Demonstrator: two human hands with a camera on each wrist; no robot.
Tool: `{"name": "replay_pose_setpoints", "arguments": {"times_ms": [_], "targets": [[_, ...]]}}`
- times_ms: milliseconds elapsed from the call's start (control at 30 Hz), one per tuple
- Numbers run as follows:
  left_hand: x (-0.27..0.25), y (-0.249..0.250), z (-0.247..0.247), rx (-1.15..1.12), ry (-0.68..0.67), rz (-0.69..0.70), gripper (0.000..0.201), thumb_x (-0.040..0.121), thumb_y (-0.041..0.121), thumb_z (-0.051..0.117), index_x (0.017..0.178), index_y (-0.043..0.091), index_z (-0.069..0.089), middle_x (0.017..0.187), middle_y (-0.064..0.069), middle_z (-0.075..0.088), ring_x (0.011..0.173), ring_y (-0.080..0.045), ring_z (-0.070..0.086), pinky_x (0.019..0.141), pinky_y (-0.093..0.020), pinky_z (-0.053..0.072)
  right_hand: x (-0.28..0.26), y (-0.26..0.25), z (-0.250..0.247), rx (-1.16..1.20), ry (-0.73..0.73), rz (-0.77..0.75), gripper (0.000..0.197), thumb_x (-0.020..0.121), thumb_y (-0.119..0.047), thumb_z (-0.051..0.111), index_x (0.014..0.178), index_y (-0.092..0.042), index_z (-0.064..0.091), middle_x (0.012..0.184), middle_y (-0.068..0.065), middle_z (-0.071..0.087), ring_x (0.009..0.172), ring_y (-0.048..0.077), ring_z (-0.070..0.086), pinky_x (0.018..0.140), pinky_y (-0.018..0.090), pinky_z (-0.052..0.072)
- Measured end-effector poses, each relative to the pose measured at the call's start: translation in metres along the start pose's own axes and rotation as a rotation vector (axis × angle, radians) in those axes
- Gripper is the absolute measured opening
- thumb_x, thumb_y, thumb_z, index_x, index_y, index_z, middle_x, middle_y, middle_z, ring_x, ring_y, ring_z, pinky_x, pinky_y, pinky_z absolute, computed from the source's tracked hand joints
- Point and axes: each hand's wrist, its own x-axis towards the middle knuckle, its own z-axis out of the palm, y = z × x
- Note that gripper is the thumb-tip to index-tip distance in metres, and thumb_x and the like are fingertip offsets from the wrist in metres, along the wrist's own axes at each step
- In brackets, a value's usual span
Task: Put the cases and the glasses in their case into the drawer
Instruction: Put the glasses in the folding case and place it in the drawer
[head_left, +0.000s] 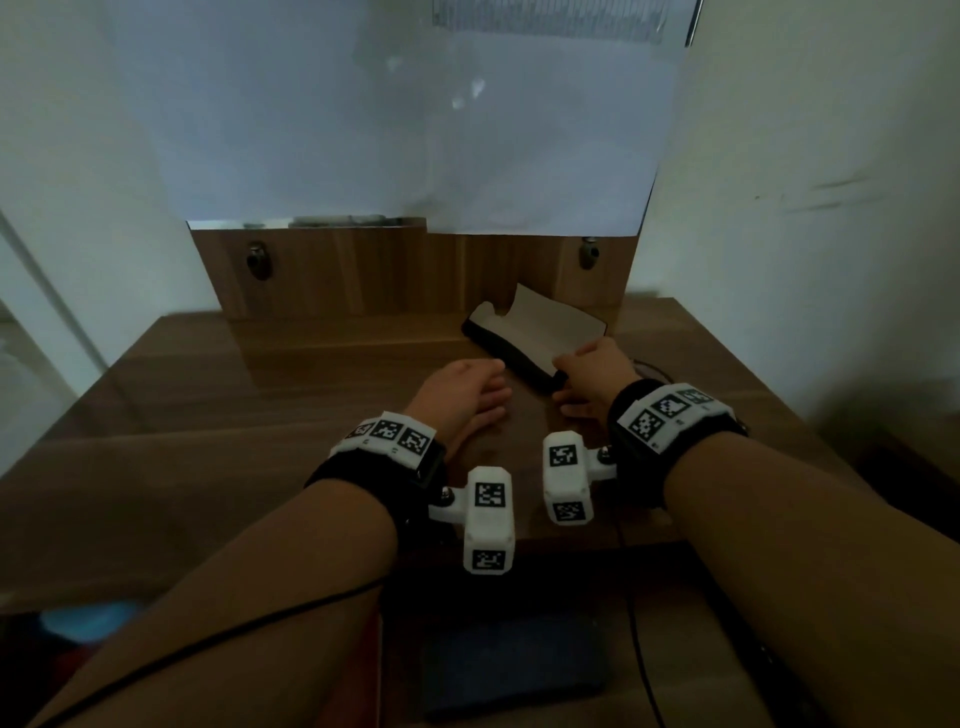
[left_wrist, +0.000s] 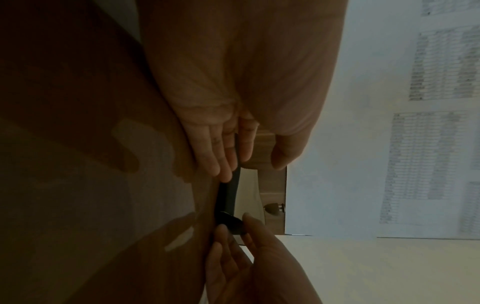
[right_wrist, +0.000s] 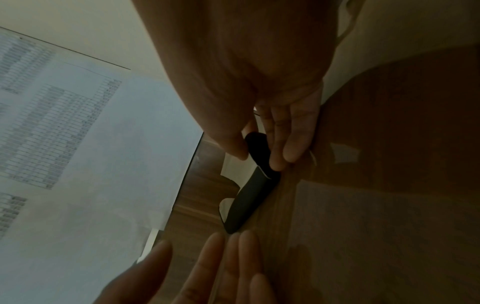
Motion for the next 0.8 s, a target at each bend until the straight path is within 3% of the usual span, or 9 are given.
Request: {"name": "replay_pose_setpoints", "arguments": {"times_ms": [100,233,367,467,567,700,800], "targets": [[0.001,-0.001,-0.002,-0.008,0.005,-0.005,0.013,0.096,0.02,0.054,0.107,0.015,0.051,0.124,-0.014,0.058,0.107,-0.021,0.059,0.089,-0.033,0.048,0.0,0.001,0.001,-0.002,0.001,-0.013,0.037,0.093,-0.01,0.054,0.128,-0.006,0.043,0.086,0.012,0.055,0.063,0.02,0.061,0.042,0.028,0.049],[0.001,-0.001,-0.004,-0.031,-0.007,-0.007,0.042,0.096,0.022,0.054,0.134,0.008,0.046,0.137,-0.018,0.053,0.117,-0.023,0.056,0.093,-0.034,0.047,-0.004,0.01,0.001,0.049,0.017,-0.068,0.03,0.089,-0.014,0.057,0.116,-0.011,0.044,0.095,0.013,0.054,0.064,0.019,0.059,0.049,0.029,0.05],[0.001,-0.003,-0.004,-0.027,-0.025,-0.006,0.056,0.096,0.026,0.056,0.144,0.004,0.037,0.143,-0.021,0.048,0.126,-0.027,0.052,0.094,-0.034,0.046,-0.015,0.015,-0.002,0.139,0.008,-0.071,0.023,0.09,-0.016,0.056,0.109,-0.012,0.044,0.09,0.008,0.055,0.067,0.017,0.058,0.065,0.035,0.057],[0.001,-0.004,-0.004,-0.019,-0.038,0.014,0.052,0.095,0.031,0.056,0.139,0.006,0.042,0.13,-0.015,0.057,0.114,-0.025,0.057,0.091,-0.034,0.046,-0.024,0.016,-0.001,0.193,-0.045,-0.094,0.023,0.091,-0.017,0.055,0.111,-0.011,0.046,0.099,0.01,0.054,0.07,0.017,0.059,0.06,0.028,0.055],[0.0,-0.003,-0.005,-0.034,-0.023,0.038,0.046,0.094,0.034,0.057,0.133,0.012,0.045,0.109,-0.006,0.064,0.098,-0.021,0.063,0.078,-0.032,0.05,-0.031,0.018,-0.001,0.19,-0.077,-0.118,0.019,0.091,-0.019,0.056,0.107,-0.012,0.047,0.099,0.01,0.056,0.07,0.017,0.06,0.06,0.028,0.055],[-0.001,-0.006,-0.005,-0.046,0.019,0.07,0.043,0.094,0.032,0.058,0.132,0.017,0.047,0.122,-0.007,0.063,0.1,-0.021,0.064,0.07,-0.03,0.052,-0.04,0.024,-0.001,0.11,-0.108,-0.171,0.018,0.089,-0.018,0.057,0.103,-0.013,0.047,0.089,0.009,0.057,0.066,0.017,0.06,0.06,0.029,0.056],[0.001,-0.007,-0.005,-0.066,0.049,0.088,0.032,0.095,0.026,0.056,0.125,0.018,0.049,0.118,-0.006,0.063,0.095,-0.019,0.064,0.068,-0.029,0.052,-0.044,0.026,-0.003,0.04,-0.128,-0.176,0.021,0.089,-0.02,0.057,0.106,-0.013,0.047,0.087,0.009,0.059,0.065,0.018,0.06,0.06,0.031,0.054]]}}
